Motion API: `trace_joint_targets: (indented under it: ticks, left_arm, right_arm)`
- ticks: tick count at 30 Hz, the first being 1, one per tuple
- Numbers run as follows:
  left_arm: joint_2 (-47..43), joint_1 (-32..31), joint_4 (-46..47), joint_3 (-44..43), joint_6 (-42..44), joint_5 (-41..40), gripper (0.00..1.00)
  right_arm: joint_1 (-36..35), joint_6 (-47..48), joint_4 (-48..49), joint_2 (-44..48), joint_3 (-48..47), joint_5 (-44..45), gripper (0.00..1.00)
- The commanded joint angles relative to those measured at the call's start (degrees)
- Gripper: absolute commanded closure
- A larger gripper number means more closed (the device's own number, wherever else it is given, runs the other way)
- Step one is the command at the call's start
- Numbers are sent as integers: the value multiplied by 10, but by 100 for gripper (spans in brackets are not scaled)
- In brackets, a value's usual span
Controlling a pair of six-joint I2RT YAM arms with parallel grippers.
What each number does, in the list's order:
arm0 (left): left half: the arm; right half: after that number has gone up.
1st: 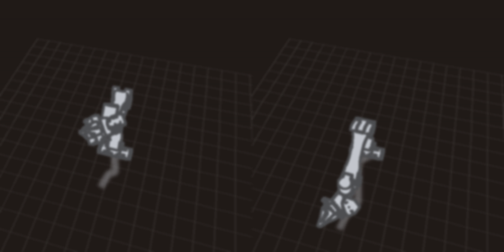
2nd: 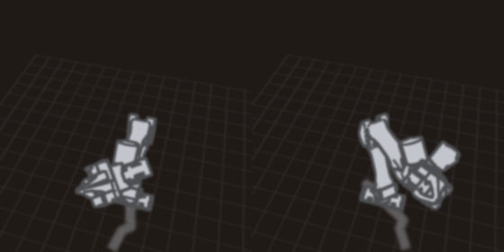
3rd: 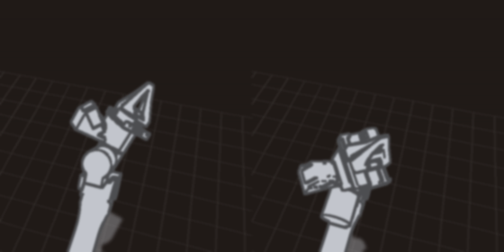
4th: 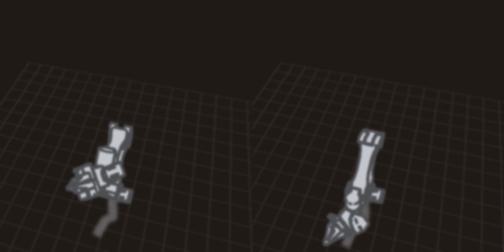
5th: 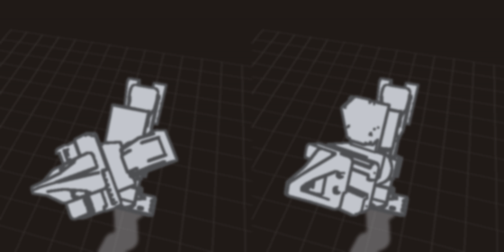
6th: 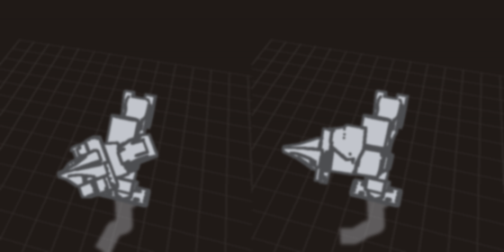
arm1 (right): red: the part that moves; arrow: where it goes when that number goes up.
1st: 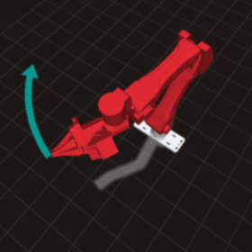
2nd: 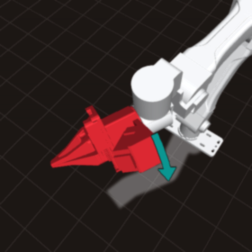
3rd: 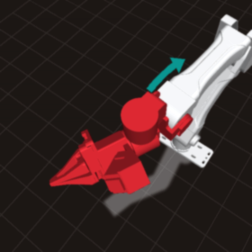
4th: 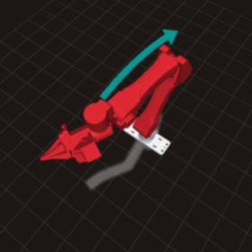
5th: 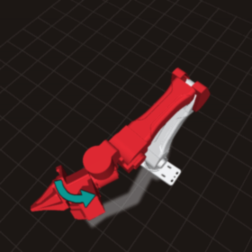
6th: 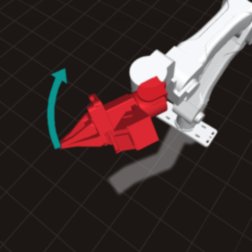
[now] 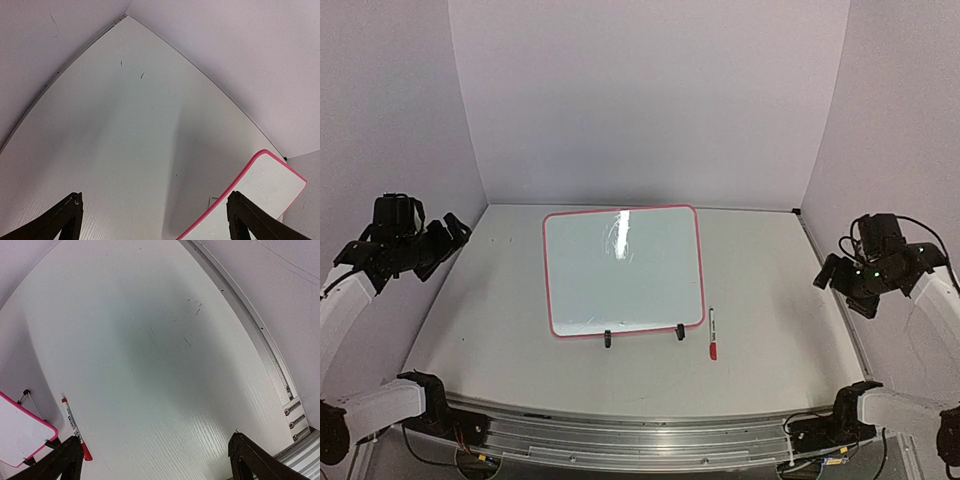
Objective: Write a sentence on the whiteboard
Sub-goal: Pick up the whiteboard marker from the center of the board.
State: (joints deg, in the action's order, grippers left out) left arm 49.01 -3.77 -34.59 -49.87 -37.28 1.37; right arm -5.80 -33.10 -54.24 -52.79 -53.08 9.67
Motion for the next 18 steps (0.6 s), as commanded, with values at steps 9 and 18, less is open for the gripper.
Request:
trace_joint_targets:
  ticks: [9, 18]
  left_arm:
    - [-18, 0, -14, 0, 20, 1, 0]
    - [-16, 0, -14, 15, 23, -2, 0]
  right_arm:
    - [-54, 25, -12, -108, -58, -173, 2]
    - [-235, -3, 19, -317, -133, -75, 5]
